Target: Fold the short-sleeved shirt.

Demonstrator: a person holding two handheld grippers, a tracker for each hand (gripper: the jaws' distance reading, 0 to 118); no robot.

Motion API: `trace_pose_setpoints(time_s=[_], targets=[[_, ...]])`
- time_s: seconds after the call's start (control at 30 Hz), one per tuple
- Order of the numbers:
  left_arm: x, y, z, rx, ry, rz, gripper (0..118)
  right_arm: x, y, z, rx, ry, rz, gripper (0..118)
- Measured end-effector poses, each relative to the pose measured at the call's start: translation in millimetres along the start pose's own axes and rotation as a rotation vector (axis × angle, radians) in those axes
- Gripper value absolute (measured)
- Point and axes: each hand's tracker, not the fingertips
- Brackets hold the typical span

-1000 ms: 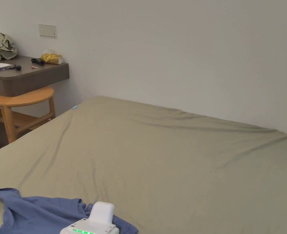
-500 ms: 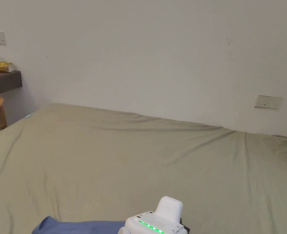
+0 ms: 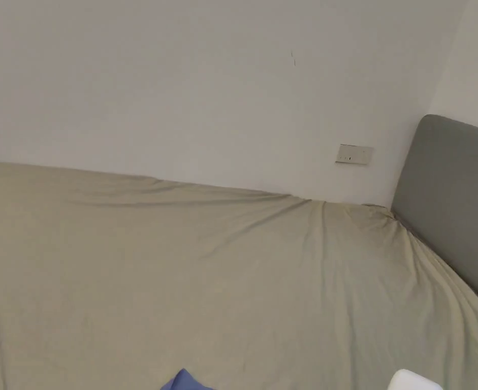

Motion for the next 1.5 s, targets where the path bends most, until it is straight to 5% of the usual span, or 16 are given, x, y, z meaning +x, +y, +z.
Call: trace_pose_setpoints(time_s=[0.03,0.07,0.13,0.17,0.37,0.7,0.73,0.77,0.83,0.9,1.0,1.13,1.17,1.23,1.27,1.5], targets=[[2,-7,-4,-0.025,0.009,0.003,5,4,-1,1,-0.004,-0.007,-0.009,1],[-1,-13,-5,-0.044,0.006,0.013,32,7,-2,2,-0.008,-0.012,-0.019,1],[-13,-25,-11,-0.153,-0.041,0.065,111,10,-4,3,-0.016,-0.013,-0.038,1],[-20,-30,-8,-0.162,-0.055,0.101,117,9,-5,3,-0.021,-0.013,-0.043,1],[-82,-18,80,-0.040,0.084,0.167,112,-10,2,8,-0.001,0.036,-0.043,1],[-193,-25,332,0.204,0.554,0.251,106,-97,29,19,0.078,0.245,0.015,2],[-198,-37,352,0.212,0.567,0.288,95,-108,30,22,0.084,0.265,0.021,2],[-202,-50,369,0.224,0.575,0.321,65,-117,30,24,0.089,0.286,0.027,2],[-208,-75,396,0.198,0.595,0.379,45,-137,31,28,0.092,0.319,0.029,2],[-204,-96,407,0.182,0.678,0.380,10,-153,29,32,0.087,0.367,0.017,2],[-211,-120,414,0.149,0.685,0.381,2,-175,27,36,0.071,0.416,0.027,2],[-236,-123,409,0.166,0.586,0.477,2,-191,27,42,0.085,0.444,0.112,2],[-244,-120,402,0.132,0.590,0.482,12,-193,28,44,0.093,0.440,0.129,2],[-268,-117,377,0.014,0.597,0.502,69,-192,29,43,0.096,0.436,0.145,2],[-283,-120,362,-0.053,0.576,0.510,88,-191,30,42,0.096,0.434,0.147,2],[-362,-167,255,-0.356,0.665,0.613,88,-169,28,24,0.060,0.357,0.138,2]])
